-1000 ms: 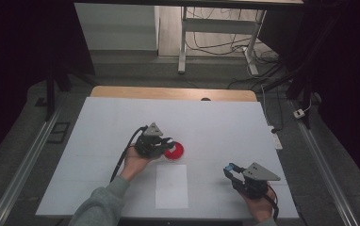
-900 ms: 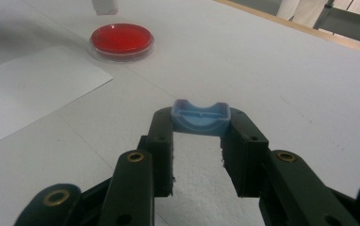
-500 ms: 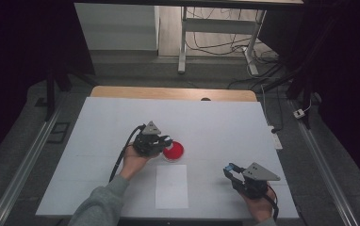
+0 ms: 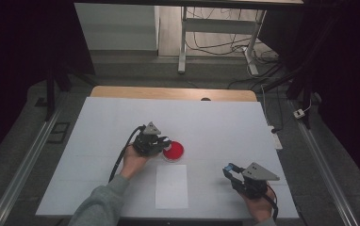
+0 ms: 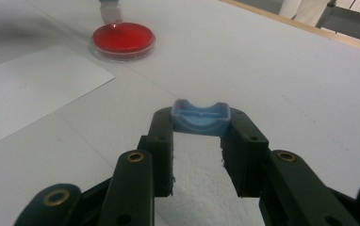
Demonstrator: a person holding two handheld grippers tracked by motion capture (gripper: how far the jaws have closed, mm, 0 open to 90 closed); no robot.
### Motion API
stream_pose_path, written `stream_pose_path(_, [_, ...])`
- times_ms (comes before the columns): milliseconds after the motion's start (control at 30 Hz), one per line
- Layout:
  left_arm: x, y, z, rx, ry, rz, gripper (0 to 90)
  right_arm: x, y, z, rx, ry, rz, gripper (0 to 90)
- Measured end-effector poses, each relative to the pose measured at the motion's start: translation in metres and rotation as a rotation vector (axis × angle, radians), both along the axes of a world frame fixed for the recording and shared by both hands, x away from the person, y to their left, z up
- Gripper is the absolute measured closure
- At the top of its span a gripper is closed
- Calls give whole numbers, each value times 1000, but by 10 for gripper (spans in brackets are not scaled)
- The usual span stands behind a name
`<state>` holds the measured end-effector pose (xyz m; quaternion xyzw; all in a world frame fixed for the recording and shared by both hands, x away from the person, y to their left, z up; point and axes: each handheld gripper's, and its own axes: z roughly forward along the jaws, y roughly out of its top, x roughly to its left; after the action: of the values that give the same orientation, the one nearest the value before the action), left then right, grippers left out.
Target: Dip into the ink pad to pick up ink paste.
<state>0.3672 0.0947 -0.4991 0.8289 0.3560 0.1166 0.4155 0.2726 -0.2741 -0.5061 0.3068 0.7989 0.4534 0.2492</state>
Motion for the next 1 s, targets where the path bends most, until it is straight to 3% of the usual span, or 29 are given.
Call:
stream_pose_path(367, [1, -6, -6, 18, 15, -12, 761, 0, 0, 0, 1, 0, 3, 649])
stream_pose_path(1000, [-1, -9, -7, 39, 5, -12, 762, 0, 0, 0, -3, 1, 1, 649])
